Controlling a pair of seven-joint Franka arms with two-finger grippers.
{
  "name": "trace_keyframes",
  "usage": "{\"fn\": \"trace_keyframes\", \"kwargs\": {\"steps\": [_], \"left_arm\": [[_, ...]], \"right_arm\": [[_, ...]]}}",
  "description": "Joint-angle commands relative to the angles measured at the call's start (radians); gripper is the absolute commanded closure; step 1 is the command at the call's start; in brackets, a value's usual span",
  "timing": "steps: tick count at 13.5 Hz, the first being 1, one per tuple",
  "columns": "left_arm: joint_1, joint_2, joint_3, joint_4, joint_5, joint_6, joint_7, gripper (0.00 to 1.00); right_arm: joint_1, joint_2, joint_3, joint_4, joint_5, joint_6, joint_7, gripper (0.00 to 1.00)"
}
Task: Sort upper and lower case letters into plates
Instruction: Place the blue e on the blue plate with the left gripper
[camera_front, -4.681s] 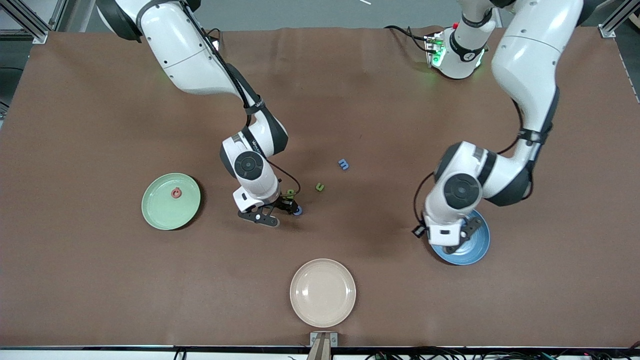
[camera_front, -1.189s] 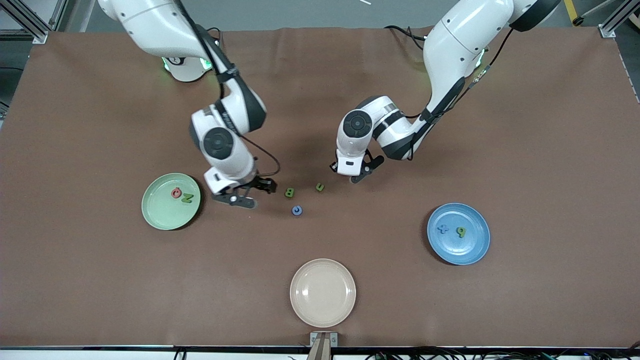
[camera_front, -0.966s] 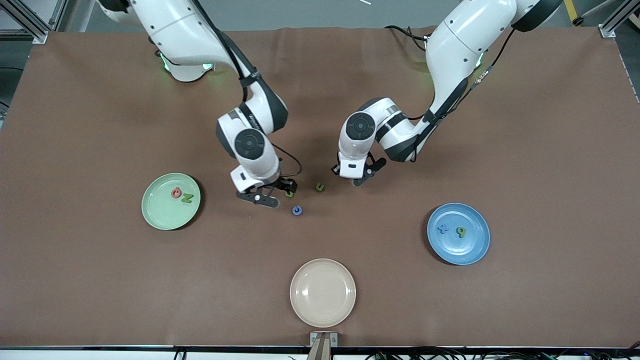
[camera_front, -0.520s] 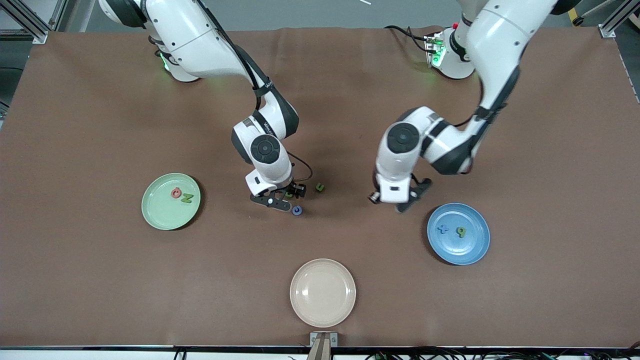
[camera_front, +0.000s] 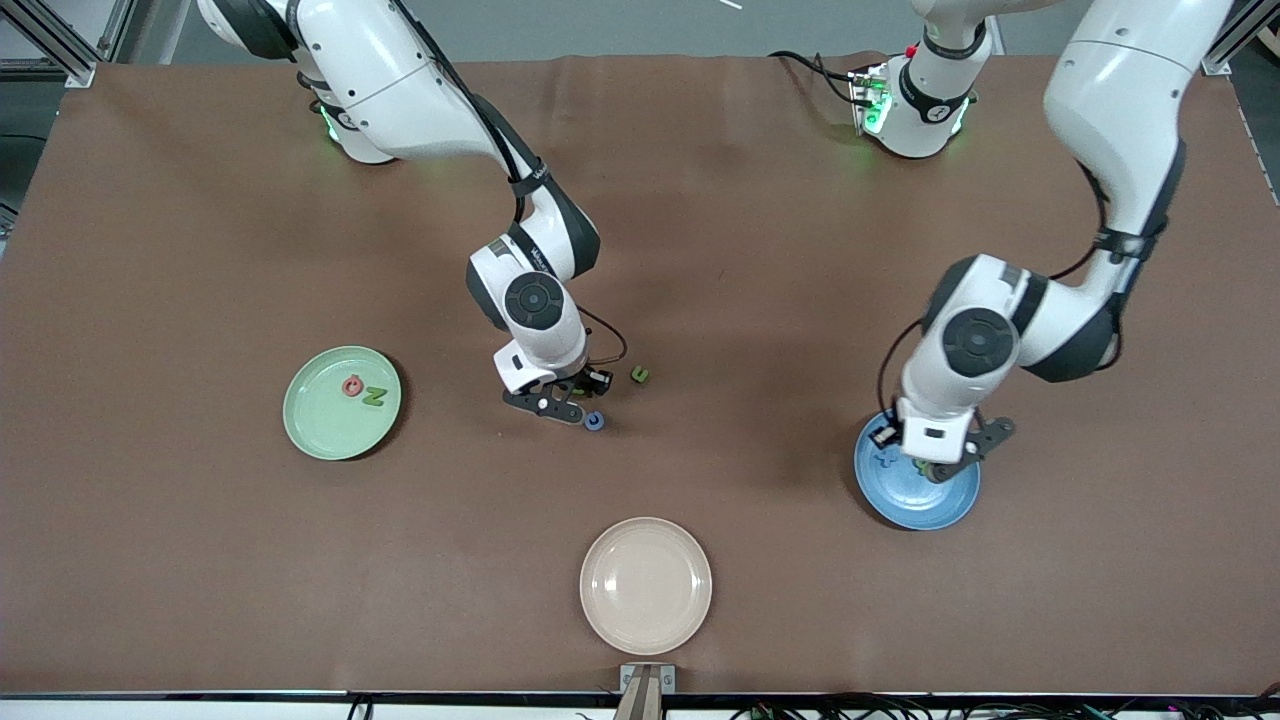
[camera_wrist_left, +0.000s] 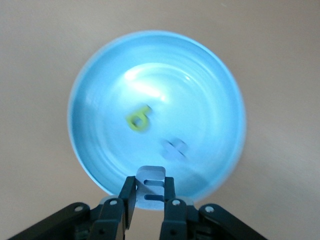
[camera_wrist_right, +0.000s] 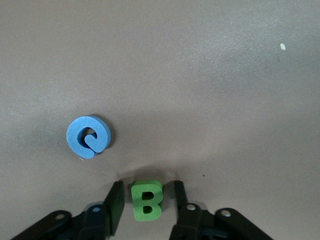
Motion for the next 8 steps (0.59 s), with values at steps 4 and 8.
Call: {"fn": "trace_keyframes", "kwargs": {"steps": [4, 8], "left_arm": [[0.044, 0.054, -0.021, 0.037, 0.007, -0.006, 0.054, 0.00], [-0.040, 0.057, -0.105, 0.066, 0.004, -0.015, -0.106, 0.00]], "right_arm": [[-0.031, -0.020, -0.019, 0.007, -0.010, -0.027, -0.024, 1.00], [-0.212, -0.150, -0.018, -0.062, -0.011, -0.169, -0.315, 1.00]]}}
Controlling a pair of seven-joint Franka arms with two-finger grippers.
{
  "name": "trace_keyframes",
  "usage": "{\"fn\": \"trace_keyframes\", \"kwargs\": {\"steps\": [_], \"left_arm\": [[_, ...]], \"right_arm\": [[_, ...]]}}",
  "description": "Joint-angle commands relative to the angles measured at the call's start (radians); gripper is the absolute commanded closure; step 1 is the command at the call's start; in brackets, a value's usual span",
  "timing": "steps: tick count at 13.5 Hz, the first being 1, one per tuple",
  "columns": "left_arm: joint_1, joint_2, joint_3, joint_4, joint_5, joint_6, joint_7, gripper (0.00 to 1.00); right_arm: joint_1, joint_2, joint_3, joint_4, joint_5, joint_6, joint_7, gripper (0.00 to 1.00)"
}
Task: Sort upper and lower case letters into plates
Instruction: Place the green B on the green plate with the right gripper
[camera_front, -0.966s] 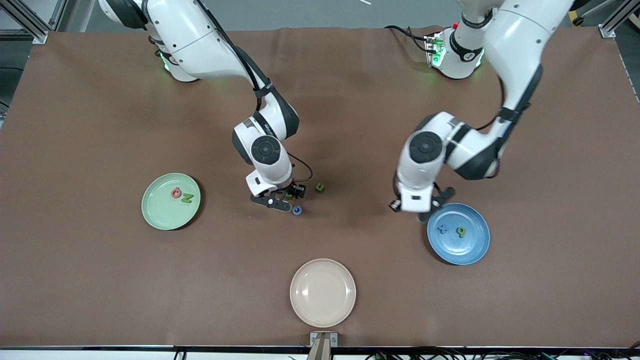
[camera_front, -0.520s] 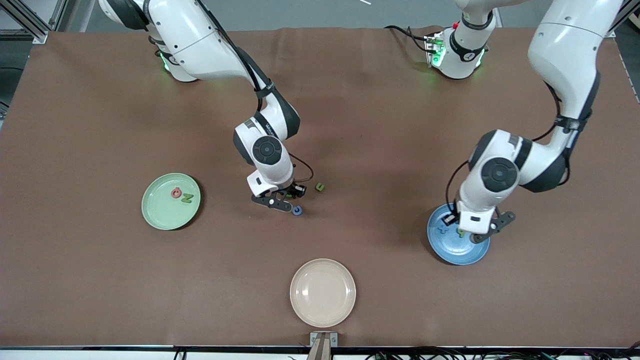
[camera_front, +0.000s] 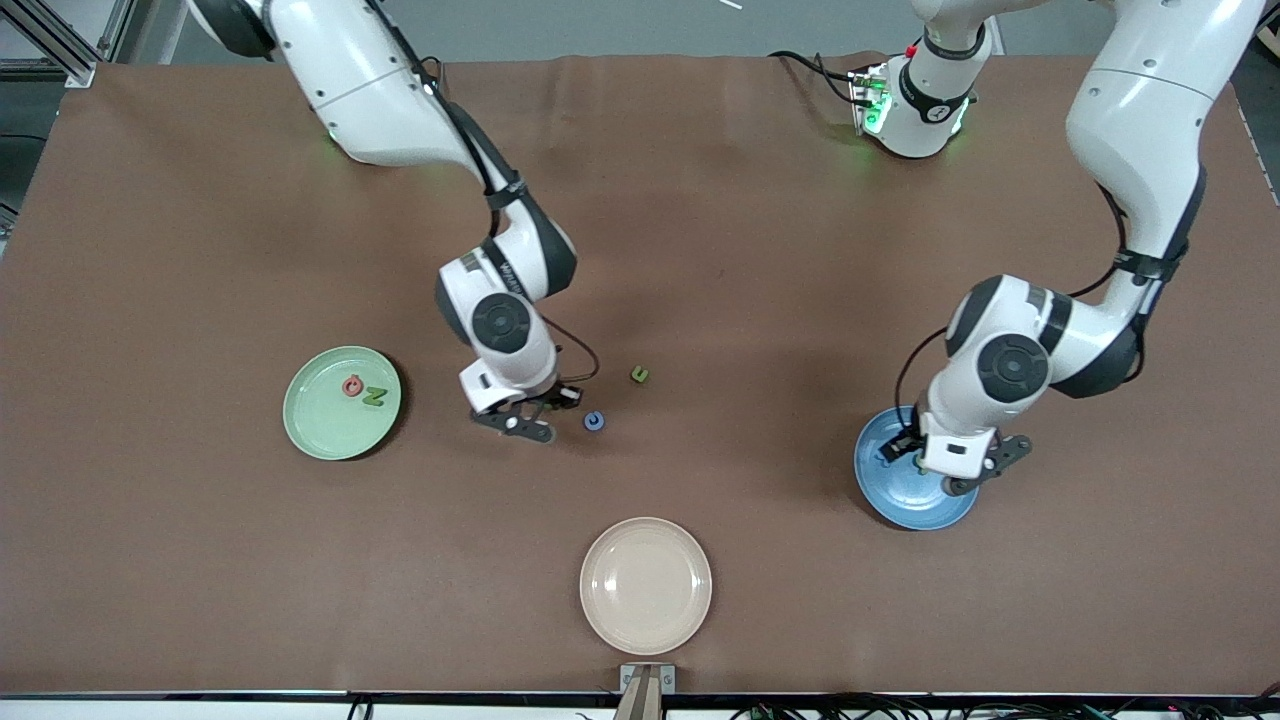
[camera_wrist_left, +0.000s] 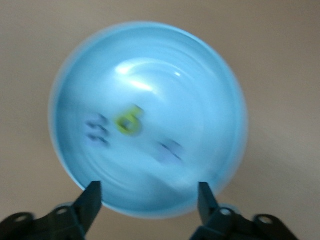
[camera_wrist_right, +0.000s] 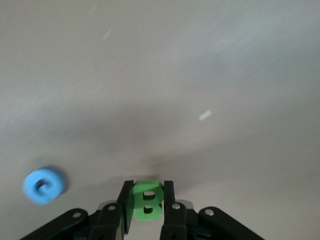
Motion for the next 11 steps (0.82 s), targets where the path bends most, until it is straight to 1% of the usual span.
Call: {"fn": "trace_keyframes", "kwargs": {"steps": [1, 2, 5, 8, 11], "left_arm": [[-0.116, 0.003, -0.020, 0.037, 0.003, -0.019, -0.124, 0.01], [-0.169, 0.021, -0.020, 0.057, 0.001, -0.017, -0.177, 0.04], [-0.298, 0.116, -0.018, 0.186, -0.002, -0.019, -0.364, 0.17], [-0.413, 0.215, -0.012, 0.291, -0.037, -0.019, -0.504, 0.21], [-0.496, 0.293, -0.012, 0.376, -0.037, -0.016, -0.634, 0.27]], "right_arm": [[-0.145, -0.120, 0.018, -0.121, -0.007, -0.024, -0.217, 1.00], [-0.204, -0.148, 0.018, -0.156, -0.007, -0.022, -0.320, 1.00], [-0.366, -0.205, 0.018, -0.230, -0.007, -0.020, -0.624, 1.00], [-0.479, -0.211, 0.020, -0.284, -0.007, 0.010, -0.810, 1.00], [-0.552, -0.202, 0.021, -0.380, -0.006, 0.120, -0.927, 0.98]]}}
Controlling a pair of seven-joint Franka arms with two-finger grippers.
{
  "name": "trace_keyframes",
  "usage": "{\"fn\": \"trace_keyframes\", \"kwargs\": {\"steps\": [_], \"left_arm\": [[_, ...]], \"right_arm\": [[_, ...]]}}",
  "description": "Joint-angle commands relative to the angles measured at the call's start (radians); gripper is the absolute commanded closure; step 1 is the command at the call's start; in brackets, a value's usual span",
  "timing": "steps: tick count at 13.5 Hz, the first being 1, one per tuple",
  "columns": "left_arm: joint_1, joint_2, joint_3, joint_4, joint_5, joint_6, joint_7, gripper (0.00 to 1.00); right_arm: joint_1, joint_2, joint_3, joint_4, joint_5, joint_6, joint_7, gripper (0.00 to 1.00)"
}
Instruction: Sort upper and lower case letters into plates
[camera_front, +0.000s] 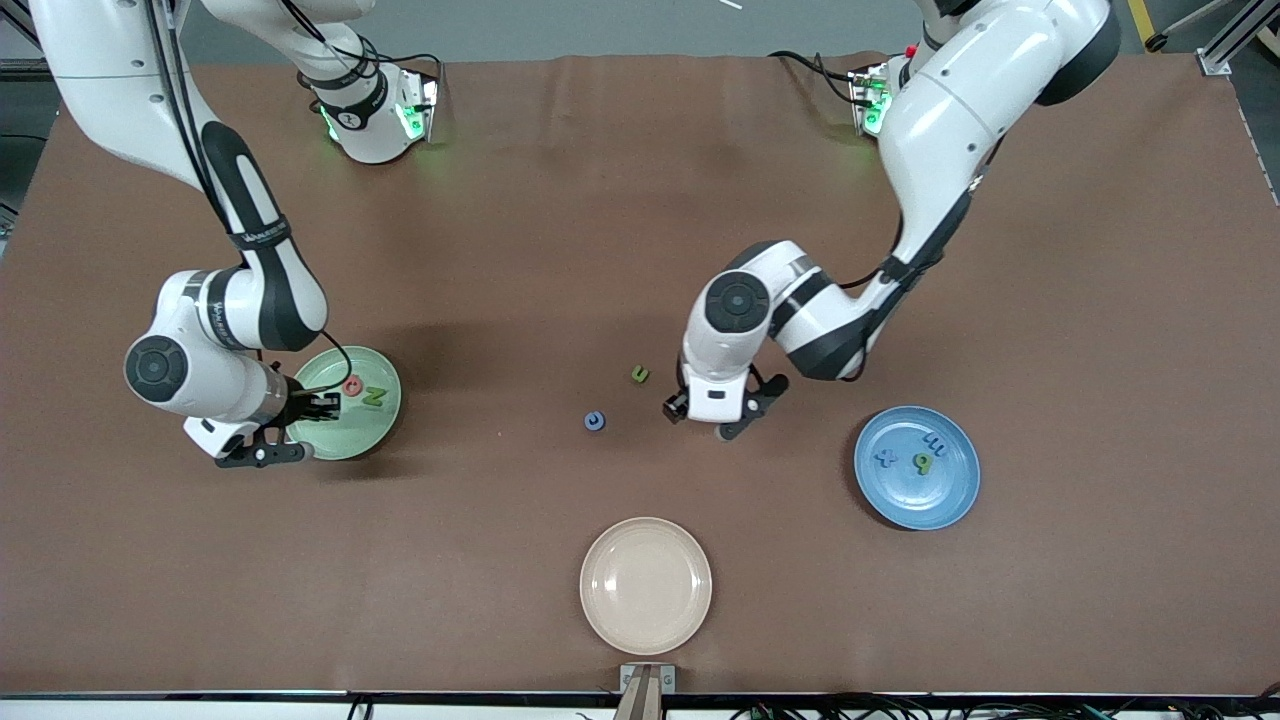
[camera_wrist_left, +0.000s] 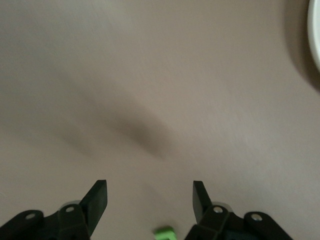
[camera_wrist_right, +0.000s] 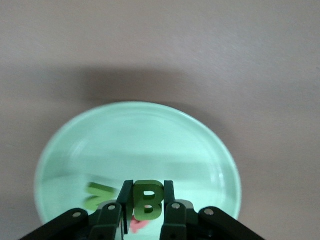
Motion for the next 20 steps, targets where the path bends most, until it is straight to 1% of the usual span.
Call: {"fn": "trace_keyframes", "kwargs": {"steps": [1, 3, 4, 5, 6, 8, 9, 12, 14, 16, 17, 19, 20], "left_arm": [[-0.083, 0.078, 0.019, 0.102, -0.014, -0.013, -0.097, 0.29], [-0.159, 0.086, 0.081, 0.099, -0.016, -0.013, -0.172, 0.29], [-0.189, 0.096, 0.097, 0.101, -0.014, -0.011, -0.206, 0.29], [-0.209, 0.103, 0.114, 0.101, -0.016, -0.008, -0.228, 0.29], [-0.224, 0.106, 0.117, 0.099, -0.014, -0.008, -0.239, 0.29], [-0.229, 0.110, 0.122, 0.101, -0.014, -0.008, -0.254, 0.31], [-0.232, 0.112, 0.122, 0.101, -0.014, -0.007, -0.254, 0.32], [-0.244, 0.112, 0.122, 0.099, -0.014, -0.007, -0.255, 0.44], [-0.246, 0.112, 0.122, 0.099, -0.014, -0.006, -0.254, 0.49], [-0.244, 0.112, 0.122, 0.098, -0.013, -0.006, -0.243, 0.60], [-0.243, 0.112, 0.123, 0.096, -0.010, -0.008, -0.239, 0.69], [-0.229, 0.103, 0.123, 0.096, -0.002, -0.008, -0.208, 0.99], [-0.217, 0.096, 0.123, 0.098, -0.002, -0.008, -0.190, 1.00]], "right_arm": [[-0.047, -0.028, 0.025, -0.105, -0.004, 0.074, -0.060, 0.98], [-0.049, -0.028, 0.025, -0.110, -0.001, 0.066, -0.059, 0.96], [-0.049, -0.028, 0.026, -0.108, 0.001, 0.063, -0.059, 0.76], [-0.046, -0.029, 0.026, -0.105, 0.002, 0.057, -0.056, 0.05], [-0.044, -0.032, 0.029, -0.097, 0.007, 0.046, -0.050, 0.00], [-0.025, -0.034, 0.034, -0.041, 0.012, -0.009, -0.010, 0.00], [0.007, -0.034, 0.034, -0.022, 0.013, -0.016, 0.062, 0.00], [0.144, -0.029, 0.034, 0.039, 0.013, -0.026, 0.373, 0.00], [0.231, -0.021, 0.034, 0.093, 0.019, -0.024, 0.563, 0.00], [0.319, 0.032, 0.034, 0.166, 0.018, -0.024, 0.747, 0.00], [0.360, 0.063, 0.032, 0.203, 0.018, -0.024, 0.826, 0.00], [0.431, 0.133, 0.032, 0.298, 0.018, -0.024, 0.962, 0.00], [0.466, 0.167, 0.032, 0.341, 0.018, -0.026, 1.025, 0.00]]}}
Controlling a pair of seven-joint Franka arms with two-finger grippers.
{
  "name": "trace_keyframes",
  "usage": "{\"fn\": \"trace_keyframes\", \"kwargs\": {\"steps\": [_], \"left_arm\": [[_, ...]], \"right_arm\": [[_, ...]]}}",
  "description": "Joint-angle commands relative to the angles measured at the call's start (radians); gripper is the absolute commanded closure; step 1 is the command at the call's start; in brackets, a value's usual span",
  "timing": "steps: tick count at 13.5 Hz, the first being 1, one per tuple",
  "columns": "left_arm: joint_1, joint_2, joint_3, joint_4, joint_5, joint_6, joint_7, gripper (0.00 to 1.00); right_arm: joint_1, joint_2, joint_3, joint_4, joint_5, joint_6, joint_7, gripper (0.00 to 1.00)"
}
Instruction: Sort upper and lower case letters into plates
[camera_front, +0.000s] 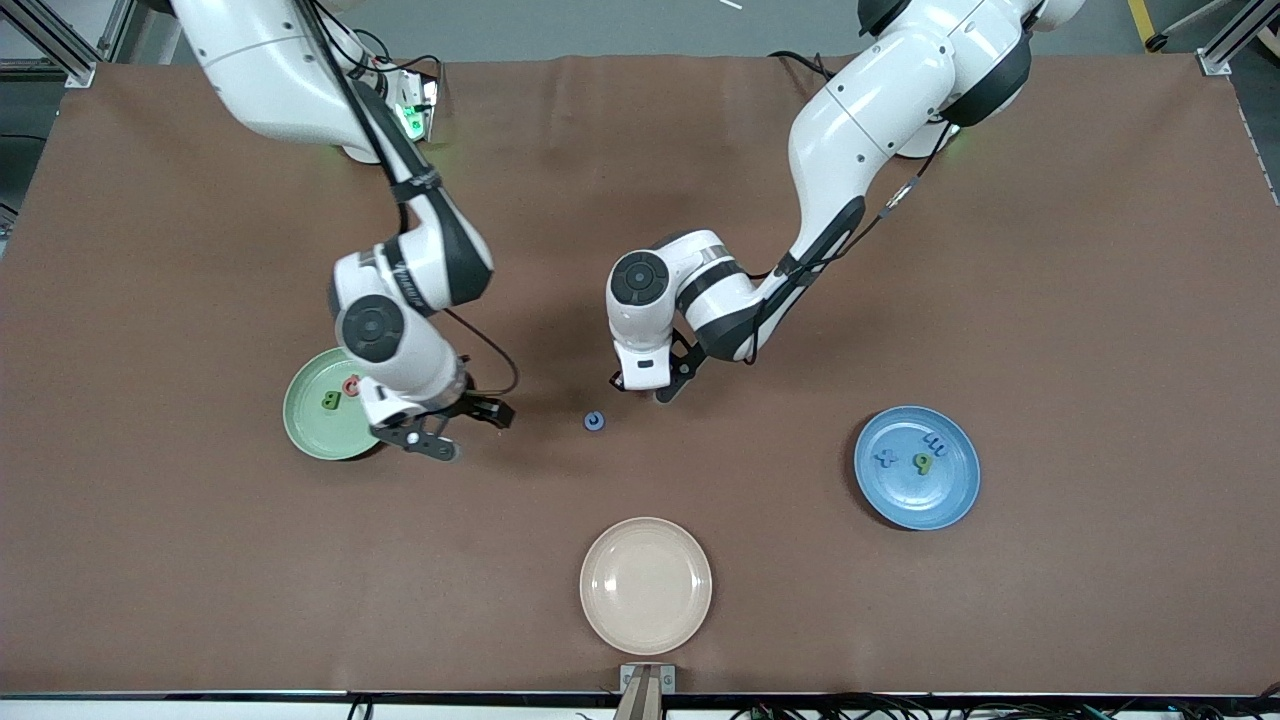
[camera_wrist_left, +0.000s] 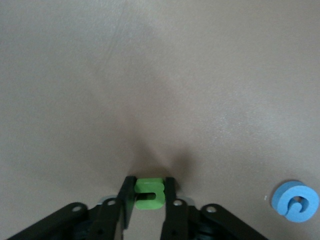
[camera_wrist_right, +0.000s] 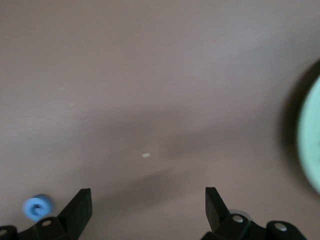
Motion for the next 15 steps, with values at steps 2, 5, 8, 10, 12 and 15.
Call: {"fn": "trace_keyframes", "kwargs": {"steps": [2, 5, 8, 10, 12, 15], "left_arm": [[0.052, -0.052, 0.020, 0.007, 0.030, -0.022, 0.044, 1.00], [0.165, -0.144, 0.020, 0.002, 0.056, -0.112, 0.183, 1.00], [0.308, -0.178, 0.008, -0.015, 0.049, -0.154, 0.485, 1.00], [0.371, -0.169, 0.008, -0.019, 0.047, -0.154, 0.607, 1.00], [0.393, -0.155, 0.017, -0.044, 0.052, -0.154, 0.630, 0.95], [0.452, -0.161, 0.017, -0.071, 0.058, -0.155, 0.687, 0.95]], "right_arm": [[0.101, 0.151, -0.011, 0.173, 0.006, -0.013, 0.193, 0.00], [0.161, 0.228, -0.013, 0.256, -0.007, -0.011, 0.282, 0.00], [0.190, 0.279, -0.019, 0.316, -0.014, -0.010, 0.299, 0.00], [0.203, 0.300, -0.022, 0.333, -0.046, -0.005, 0.299, 0.07], [0.204, 0.310, -0.022, 0.336, -0.073, -0.004, 0.299, 0.11], [0.209, 0.316, -0.021, 0.338, -0.078, -0.002, 0.299, 0.19]]}}
